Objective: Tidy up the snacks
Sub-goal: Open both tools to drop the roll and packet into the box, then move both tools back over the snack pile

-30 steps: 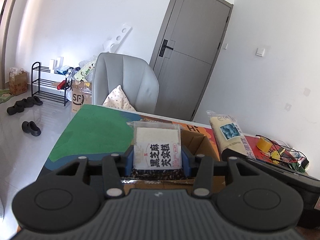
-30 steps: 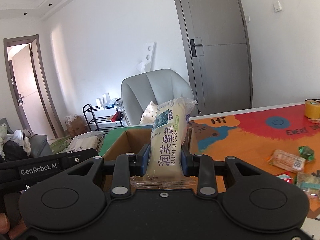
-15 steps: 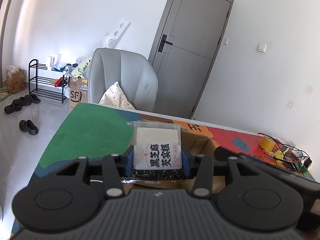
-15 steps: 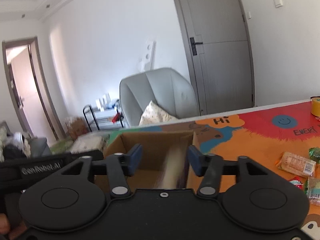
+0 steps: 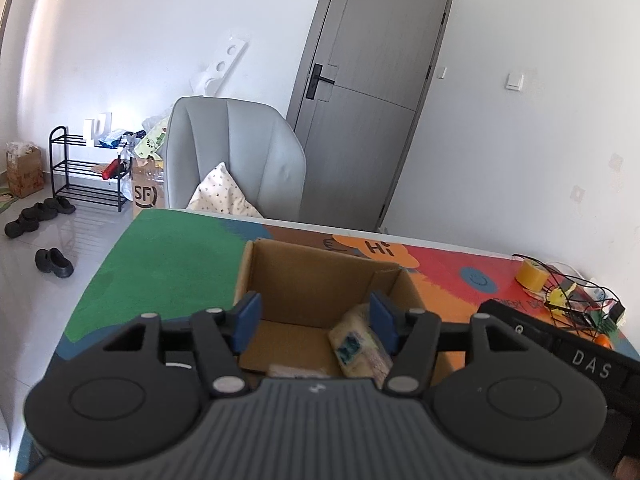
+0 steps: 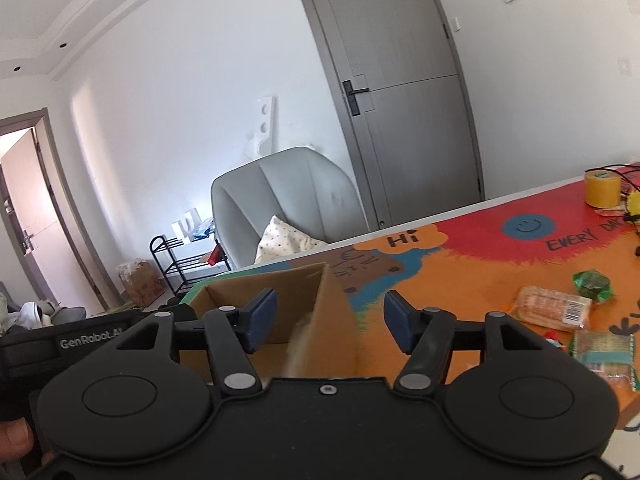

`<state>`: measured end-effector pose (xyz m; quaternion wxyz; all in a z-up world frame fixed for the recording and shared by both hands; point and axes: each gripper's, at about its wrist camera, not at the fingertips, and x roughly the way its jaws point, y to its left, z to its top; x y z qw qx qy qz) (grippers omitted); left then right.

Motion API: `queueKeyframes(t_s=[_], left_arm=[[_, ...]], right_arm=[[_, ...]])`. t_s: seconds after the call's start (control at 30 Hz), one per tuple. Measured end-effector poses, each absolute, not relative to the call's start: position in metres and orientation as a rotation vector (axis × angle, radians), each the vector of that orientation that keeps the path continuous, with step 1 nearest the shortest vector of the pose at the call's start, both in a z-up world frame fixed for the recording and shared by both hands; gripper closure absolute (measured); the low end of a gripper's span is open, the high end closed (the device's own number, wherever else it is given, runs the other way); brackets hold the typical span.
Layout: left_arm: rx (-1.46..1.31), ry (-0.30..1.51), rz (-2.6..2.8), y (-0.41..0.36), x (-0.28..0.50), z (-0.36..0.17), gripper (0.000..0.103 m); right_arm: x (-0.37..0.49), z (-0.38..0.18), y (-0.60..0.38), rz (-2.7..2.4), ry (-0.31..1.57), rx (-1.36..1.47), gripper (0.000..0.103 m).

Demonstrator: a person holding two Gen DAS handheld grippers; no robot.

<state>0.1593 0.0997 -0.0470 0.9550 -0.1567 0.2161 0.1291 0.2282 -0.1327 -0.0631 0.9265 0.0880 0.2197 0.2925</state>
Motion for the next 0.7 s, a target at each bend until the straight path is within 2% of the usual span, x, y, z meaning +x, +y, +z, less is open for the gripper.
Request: queueKeyframes(t_s=[0.1, 0.37, 0.43, 0.7], left_arm=[[-0.325, 0.444, 0.259, 0.095, 0.156, -0.048, 0.042], [-0.328, 0.463, 0.223, 0.076, 0.154, -0.051, 0.025], [-0.324, 0.474, 0.218, 0.07, 0.157, -0.052, 0.022], [-0.282, 0.493, 0.183, 0.037, 0.165, -0.055, 0.015]], right_arm=[[0.229, -0.066, -0.141, 0.588, 0.457, 0.195, 0.04], [0.23, -0.081, -0.167, 0.557, 0.511, 0.23, 0.035], [0.229, -0.083, -0.174, 0.55, 0.517, 0.23, 0.031], [0.229, -0.094, -0.209, 0.516, 0.549, 0.258, 0.021]])
